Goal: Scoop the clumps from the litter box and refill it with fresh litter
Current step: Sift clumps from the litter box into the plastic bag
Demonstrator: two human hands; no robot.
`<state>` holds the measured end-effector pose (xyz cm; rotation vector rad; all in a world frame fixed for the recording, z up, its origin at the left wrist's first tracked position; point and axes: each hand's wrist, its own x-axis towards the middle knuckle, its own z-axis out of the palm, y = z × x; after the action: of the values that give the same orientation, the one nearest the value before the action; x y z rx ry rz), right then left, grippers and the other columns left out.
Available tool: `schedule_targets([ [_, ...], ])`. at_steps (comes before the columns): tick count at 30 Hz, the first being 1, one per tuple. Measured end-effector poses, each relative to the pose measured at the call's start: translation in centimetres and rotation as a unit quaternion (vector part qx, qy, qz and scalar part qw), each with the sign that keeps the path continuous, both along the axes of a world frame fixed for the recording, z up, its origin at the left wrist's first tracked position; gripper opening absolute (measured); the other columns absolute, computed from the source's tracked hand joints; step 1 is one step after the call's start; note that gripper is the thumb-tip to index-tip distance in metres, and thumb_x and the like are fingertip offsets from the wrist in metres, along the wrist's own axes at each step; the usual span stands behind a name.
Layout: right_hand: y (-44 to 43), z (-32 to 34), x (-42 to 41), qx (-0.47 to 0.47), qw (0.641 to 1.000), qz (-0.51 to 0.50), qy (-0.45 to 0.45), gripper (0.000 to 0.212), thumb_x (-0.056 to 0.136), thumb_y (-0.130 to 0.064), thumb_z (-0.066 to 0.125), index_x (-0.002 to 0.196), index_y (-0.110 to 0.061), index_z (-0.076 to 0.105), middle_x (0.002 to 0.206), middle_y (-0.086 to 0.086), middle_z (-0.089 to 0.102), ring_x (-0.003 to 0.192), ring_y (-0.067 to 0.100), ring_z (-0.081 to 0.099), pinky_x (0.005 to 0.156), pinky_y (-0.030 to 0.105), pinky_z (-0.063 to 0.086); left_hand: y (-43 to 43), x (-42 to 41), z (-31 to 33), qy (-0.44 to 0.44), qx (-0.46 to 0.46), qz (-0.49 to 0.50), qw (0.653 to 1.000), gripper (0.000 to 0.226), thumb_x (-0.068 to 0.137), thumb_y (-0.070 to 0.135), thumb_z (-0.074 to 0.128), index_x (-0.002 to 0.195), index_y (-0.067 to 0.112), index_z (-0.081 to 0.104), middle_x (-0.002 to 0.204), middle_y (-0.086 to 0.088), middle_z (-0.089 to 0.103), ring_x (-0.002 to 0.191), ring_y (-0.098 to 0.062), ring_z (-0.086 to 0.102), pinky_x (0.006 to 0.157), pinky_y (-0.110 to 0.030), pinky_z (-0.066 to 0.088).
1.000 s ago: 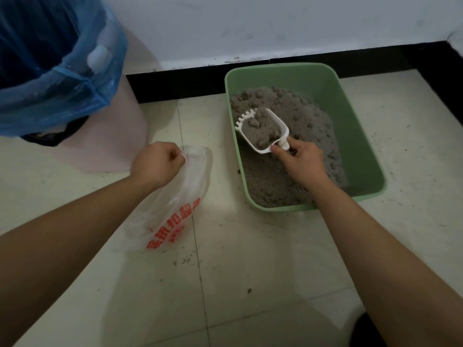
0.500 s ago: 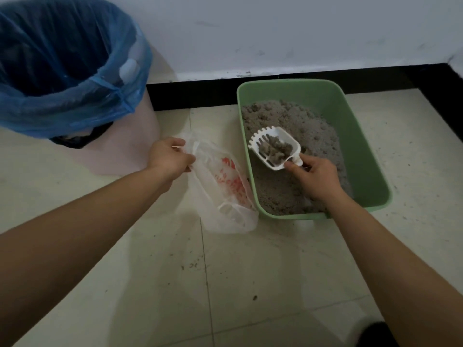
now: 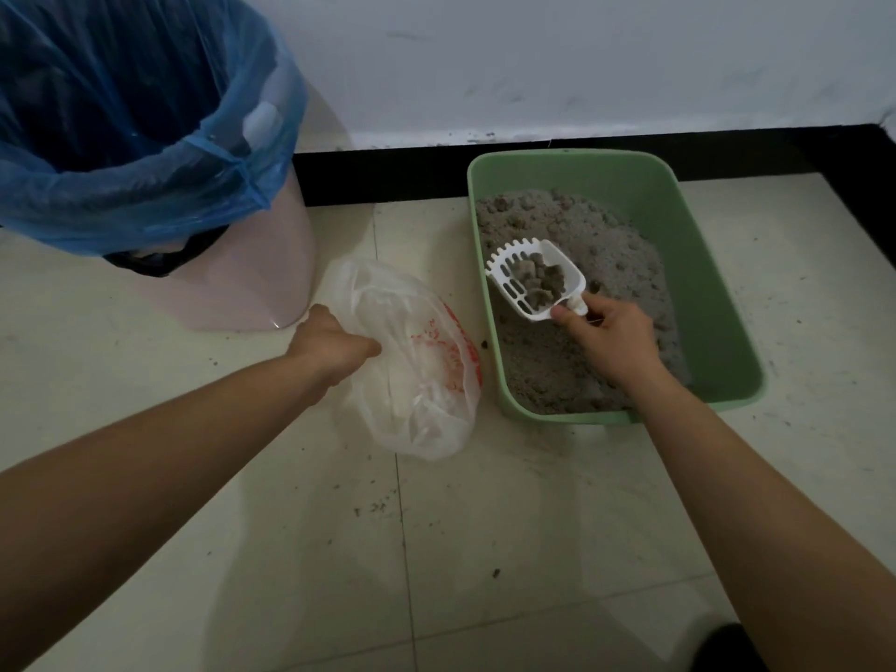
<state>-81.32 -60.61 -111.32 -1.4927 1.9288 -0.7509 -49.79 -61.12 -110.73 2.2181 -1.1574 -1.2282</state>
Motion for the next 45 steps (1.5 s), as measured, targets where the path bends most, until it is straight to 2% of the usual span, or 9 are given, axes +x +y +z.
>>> schedule_targets([
  [5,0.1,0.2,0.1,-0.007,1.0,-0.012,-0.003,0.035,0.09,-0.04,0.067,0.121,-0.023,0.07,0.09,0.003,0.073,0.081,0.017,0.065,0.074,0.033,0.051,-0.3,0.0,0.2,0.043,-0.069,0.024,0.996,0.05,0.087,0.001,0.058,0.134,0.01,0.045,0.093,-0.01,0.06,0.071,-0.021,0.058,0.061,-0.029,0.049],
  [15,0.3,1.0,1.0,-0.023,0.996,-0.059,-0.068,0.035,0.088,-0.039,0.07,0.117,-0.02,0.072,0.081,-0.01,0.071,0.072,0.01,0.065,0.075,0.032,0.055,-0.4,-0.2,0.4,0.102,-0.12,0.032,0.987,0.017,0.089,-0.001,0.059,0.106,0.003,0.06,0.089,-0.01,0.06,0.067,-0.016,0.06,0.059,-0.026,0.054],
  [20,0.4,3.7,4.2,-0.042,0.996,0.008,-0.082,0.021,0.086,-0.041,0.072,0.107,-0.038,0.072,0.077,-0.01,0.073,0.067,0.017,0.065,0.067,0.038,0.058,-0.7,-0.1,0.4,0.118,-0.109,0.056,0.985,0.015,0.091,-0.004,0.056,0.106,-0.001,0.058,0.083,-0.01,0.057,0.063,-0.015,0.058,0.062,-0.026,0.056],
  [24,1.2,5.1,7.5,-0.042,0.982,0.14,0.124,0.026,0.092,-0.037,0.06,0.112,-0.022,0.068,0.084,-0.003,0.07,0.06,0.008,0.056,0.051,0.024,0.042,-0.9,0.4,-0.2,0.118,-0.082,0.085,0.986,0.018,0.09,-0.006,0.055,0.108,-0.004,0.058,0.081,-0.011,0.057,0.061,-0.016,0.058,0.065,-0.028,0.057],
  [28,3.0,4.1,10.2,-0.117,0.837,0.276,0.457,0.061,0.096,-0.043,0.056,0.144,-0.01,0.037,0.12,0.007,0.06,0.1,0.022,0.061,0.074,0.032,0.045,-0.7,0.4,-0.4,0.124,-0.07,0.084,0.986,0.015,0.09,-0.008,0.055,0.104,-0.002,0.057,0.083,-0.013,0.057,0.062,-0.017,0.059,0.062,-0.026,0.057],
  [31,3.3,3.7,10.1,-0.131,0.816,0.282,0.487,0.067,0.093,-0.024,0.06,0.15,-0.007,0.03,0.124,0.01,0.058,0.104,0.025,0.061,0.081,0.034,0.048,-0.6,0.4,-0.2,0.122,-0.074,0.08,0.986,0.014,0.09,-0.008,0.054,0.102,-0.001,0.057,0.083,-0.014,0.057,0.062,-0.017,0.058,0.059,-0.024,0.057],
  [35,2.8,3.6,9.3,-0.217,0.818,0.246,0.472,0.067,0.071,-0.017,0.081,0.133,-0.005,0.058,0.093,0.01,0.069,0.072,0.025,0.065,0.059,0.029,0.049,-0.6,0.6,0.1,0.116,-0.076,0.075,0.987,0.013,0.09,-0.008,0.054,0.099,-0.001,0.058,0.083,-0.014,0.057,0.063,-0.019,0.058,0.063,-0.027,0.058],
  [41,1.9,3.8,8.7,-0.256,0.836,0.215,0.434,0.071,0.059,-0.017,0.091,0.124,-0.004,0.065,0.083,0.009,0.069,0.062,0.026,0.064,0.051,0.026,0.046,-0.8,-0.2,0.5,0.113,-0.078,0.076,0.988,0.015,0.09,-0.008,0.054,0.102,0.0,0.058,0.085,-0.015,0.058,0.063,-0.019,0.057,0.063,-0.029,0.057],
  [45,1.8,4.1,8.1,-0.264,0.848,0.227,0.399,0.062,0.071,-0.023,0.084,0.127,-0.005,0.064,0.086,0.008,0.07,0.061,0.023,0.063,0.049,0.024,0.039,-0.9,-0.8,0.6,0.09,-0.068,0.074,0.991,0.02,0.089,-0.001,0.056,0.109,0.001,0.058,0.097,-0.018,0.061,0.072,-0.023,0.061,0.063,-0.031,0.055],
])
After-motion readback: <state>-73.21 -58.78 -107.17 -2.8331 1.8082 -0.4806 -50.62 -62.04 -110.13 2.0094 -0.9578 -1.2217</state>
